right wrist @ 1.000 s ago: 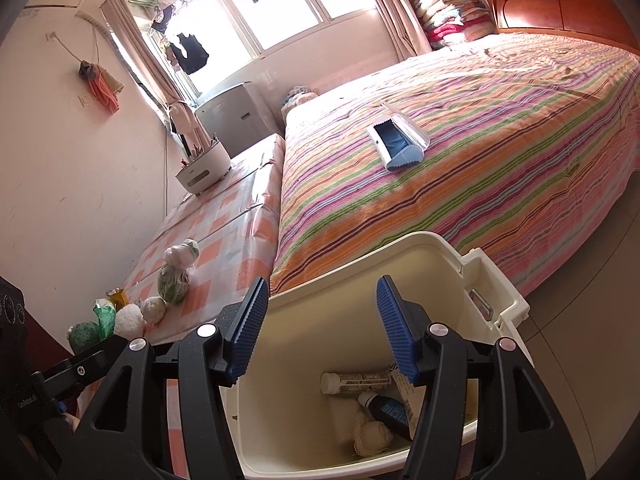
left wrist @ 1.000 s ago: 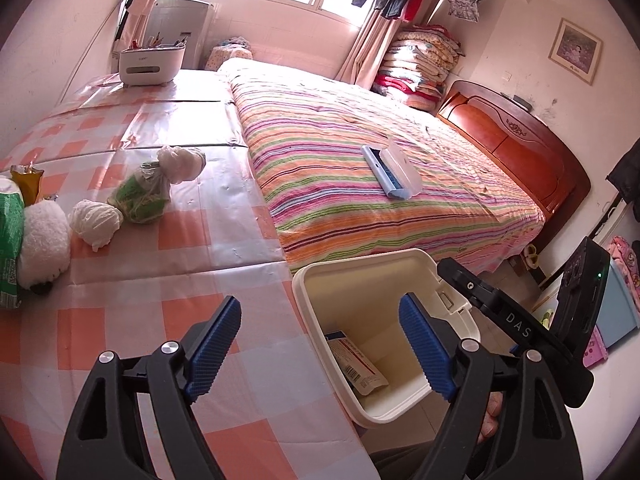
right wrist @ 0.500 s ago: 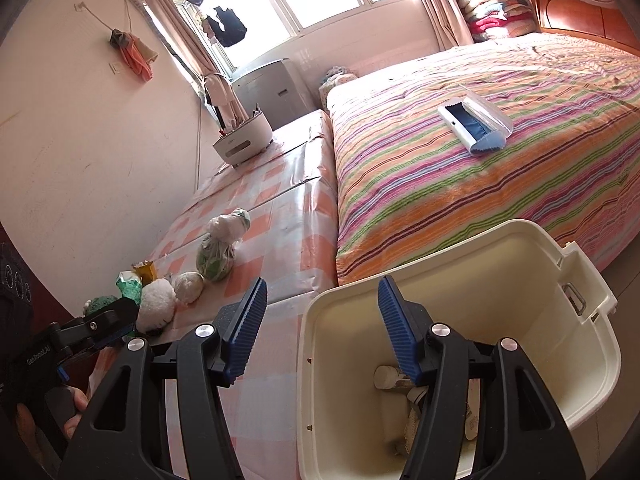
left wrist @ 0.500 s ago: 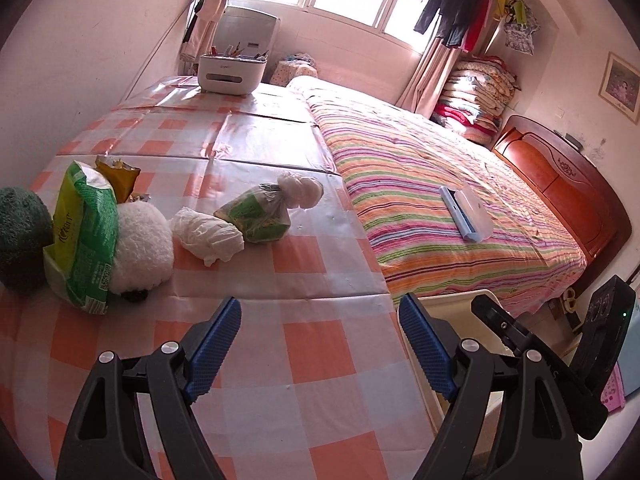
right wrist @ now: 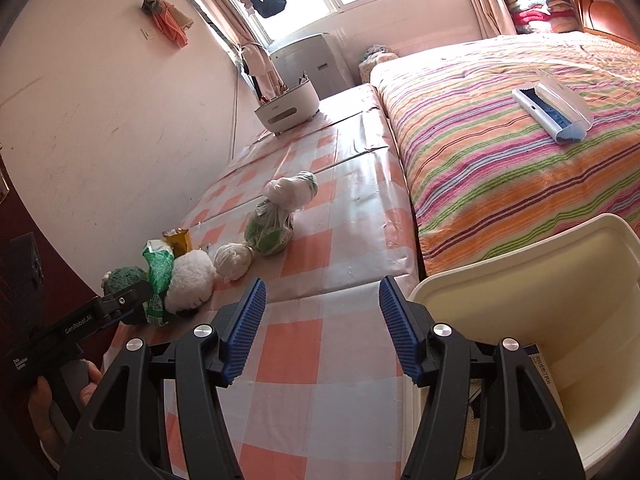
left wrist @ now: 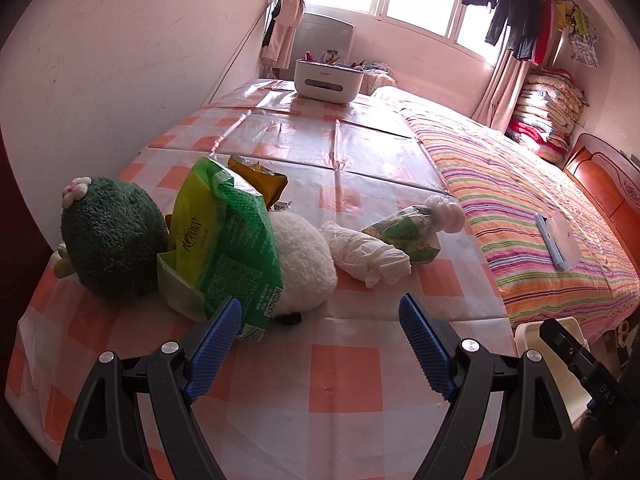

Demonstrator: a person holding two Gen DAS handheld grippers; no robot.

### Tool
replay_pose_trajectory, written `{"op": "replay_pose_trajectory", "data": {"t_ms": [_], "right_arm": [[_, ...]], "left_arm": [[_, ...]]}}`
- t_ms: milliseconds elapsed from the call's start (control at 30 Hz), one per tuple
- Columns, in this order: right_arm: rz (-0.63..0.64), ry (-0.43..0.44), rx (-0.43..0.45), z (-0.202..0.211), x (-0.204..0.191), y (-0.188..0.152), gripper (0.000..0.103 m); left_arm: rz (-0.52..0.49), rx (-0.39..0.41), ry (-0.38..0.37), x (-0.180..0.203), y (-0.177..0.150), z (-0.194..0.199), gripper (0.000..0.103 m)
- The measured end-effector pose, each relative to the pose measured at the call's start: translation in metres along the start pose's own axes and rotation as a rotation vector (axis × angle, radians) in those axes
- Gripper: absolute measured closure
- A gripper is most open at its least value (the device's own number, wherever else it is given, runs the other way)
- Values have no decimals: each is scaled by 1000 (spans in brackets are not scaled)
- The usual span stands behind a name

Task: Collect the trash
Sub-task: 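Move both tools over the table toward the green snack bag and white tissue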

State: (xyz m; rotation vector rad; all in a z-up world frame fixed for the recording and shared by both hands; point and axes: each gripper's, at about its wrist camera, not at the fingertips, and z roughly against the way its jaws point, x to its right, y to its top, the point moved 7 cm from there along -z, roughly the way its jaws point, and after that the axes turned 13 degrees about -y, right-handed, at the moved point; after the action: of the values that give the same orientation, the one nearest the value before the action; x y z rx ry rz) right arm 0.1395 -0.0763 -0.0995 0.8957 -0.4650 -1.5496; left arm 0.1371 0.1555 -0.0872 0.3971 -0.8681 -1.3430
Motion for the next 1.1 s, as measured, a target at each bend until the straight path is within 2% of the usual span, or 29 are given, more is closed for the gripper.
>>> {"op": "replay_pose_trajectory", "data": {"t_ms": [267,467,767,933,1100], "right_arm": [[49,37,-12,-16,-31,7,44],[175,100,-1,-30,-76,18,44],[362,169,-42,-61,-138,21,44],[497,153,-86,-92,-163,21,45],[609,81,-125,-121,-173,12,49]], "left_arm": [[21,-56,31,-30,6,-14,24],[55,-75,41,-50,9,-18,24],[58,-115,72,-65,5,-28,24],[39,-128,75,-65,3,-32,24],[23,-146,74,-65,-1,-36,24]]}}
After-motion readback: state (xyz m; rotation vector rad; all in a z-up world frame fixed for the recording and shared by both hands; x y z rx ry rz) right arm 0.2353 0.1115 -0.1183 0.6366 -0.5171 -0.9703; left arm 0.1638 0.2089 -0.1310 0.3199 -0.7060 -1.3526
